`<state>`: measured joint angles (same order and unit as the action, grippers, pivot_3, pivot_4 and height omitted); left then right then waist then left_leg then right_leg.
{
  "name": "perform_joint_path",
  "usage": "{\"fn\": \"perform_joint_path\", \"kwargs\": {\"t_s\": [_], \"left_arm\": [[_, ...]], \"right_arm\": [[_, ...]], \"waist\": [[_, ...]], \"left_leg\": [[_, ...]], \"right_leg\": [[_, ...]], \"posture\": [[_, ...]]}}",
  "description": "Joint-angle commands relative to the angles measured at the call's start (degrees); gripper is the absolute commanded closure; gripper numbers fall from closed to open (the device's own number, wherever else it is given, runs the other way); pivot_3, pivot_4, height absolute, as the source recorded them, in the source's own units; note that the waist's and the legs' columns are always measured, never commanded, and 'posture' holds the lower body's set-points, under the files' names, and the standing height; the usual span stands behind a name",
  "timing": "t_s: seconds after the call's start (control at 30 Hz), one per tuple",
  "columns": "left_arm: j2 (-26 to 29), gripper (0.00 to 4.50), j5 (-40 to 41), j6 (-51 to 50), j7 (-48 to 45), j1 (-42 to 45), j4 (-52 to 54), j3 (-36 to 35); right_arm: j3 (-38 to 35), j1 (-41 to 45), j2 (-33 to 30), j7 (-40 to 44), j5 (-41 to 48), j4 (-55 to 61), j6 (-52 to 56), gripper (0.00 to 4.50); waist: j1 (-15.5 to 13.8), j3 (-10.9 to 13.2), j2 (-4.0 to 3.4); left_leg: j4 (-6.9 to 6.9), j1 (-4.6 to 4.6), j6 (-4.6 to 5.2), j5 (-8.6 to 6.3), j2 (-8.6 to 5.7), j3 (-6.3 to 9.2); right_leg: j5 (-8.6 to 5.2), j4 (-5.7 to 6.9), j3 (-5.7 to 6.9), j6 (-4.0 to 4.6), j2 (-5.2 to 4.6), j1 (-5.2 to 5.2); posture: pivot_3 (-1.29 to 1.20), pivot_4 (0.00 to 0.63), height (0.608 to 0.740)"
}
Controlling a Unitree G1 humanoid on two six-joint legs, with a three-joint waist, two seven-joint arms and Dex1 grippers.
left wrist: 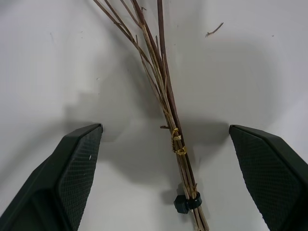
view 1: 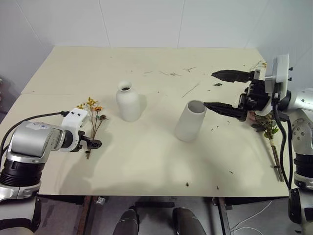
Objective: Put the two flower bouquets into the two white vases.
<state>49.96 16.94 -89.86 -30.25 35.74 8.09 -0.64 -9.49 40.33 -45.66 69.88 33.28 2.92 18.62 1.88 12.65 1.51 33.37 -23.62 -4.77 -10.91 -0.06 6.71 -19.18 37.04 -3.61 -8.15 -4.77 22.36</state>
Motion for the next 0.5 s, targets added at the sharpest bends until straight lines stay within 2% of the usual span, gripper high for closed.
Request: {"fn": "perform_joint_path", "kwargs": {"t_s": [0.03, 0.1, 0.3, 0.5], "left_arm": [[1.19, 0.39, 0.48, 0.48, -0.23, -0.38, -2.69, 0.14], [1.98, 0.86, 0.78, 1.12, -0.70, -0.01, -3.42, 0.69], [2.77, 2.70, 0.88, 3.26, -1.03, 0.61, -5.58, 1.05], [-0.10, 4.46, -0.99, 6.16, 2.86, 1.39, -8.19, -2.47]], "right_arm": [[-1.46, -0.04, -1.58, 2.54, 1.44, 1.45, -0.91, 0.00], [-1.19, -0.88, -2.02, 4.56, 2.42, 2.28, -0.17, 0.00], [-0.65, -3.60, -3.09, 7.70, 4.70, 6.15, 1.96, 0.00], [-0.24, -3.16, -2.25, 7.18, 3.19, 4.72, 0.70, 0.00]], "waist": [[0.03, 0.00, -0.01], [0.05, 0.00, -0.01], [-0.01, 0.00, -0.01], [-0.24, -0.01, -0.01]], "left_leg": [[0.00, 0.01, 0.00, 0.00, 0.00, 0.00], [0.01, 0.02, 0.00, 0.00, 0.00, -0.01], [-0.01, 0.01, -0.05, -0.03, 0.00, -0.02], [0.05, 0.01, -0.06, -0.04, 0.00, -0.02]], "right_leg": [[0.00, 0.00, 0.00, 0.00, 0.00, 0.00], [0.00, 0.02, 0.00, 0.01, 0.00, 0.00], [0.00, -0.02, -0.01, 0.01, -0.01, 0.00], [0.00, -0.03, -0.01, 0.01, -0.01, -0.03]], "posture": [[0.00, 0.150, 0.740], [0.00, 0.150, 0.740], [0.00, 0.150, 0.740], [0.00, 0.150, 0.740]]}}
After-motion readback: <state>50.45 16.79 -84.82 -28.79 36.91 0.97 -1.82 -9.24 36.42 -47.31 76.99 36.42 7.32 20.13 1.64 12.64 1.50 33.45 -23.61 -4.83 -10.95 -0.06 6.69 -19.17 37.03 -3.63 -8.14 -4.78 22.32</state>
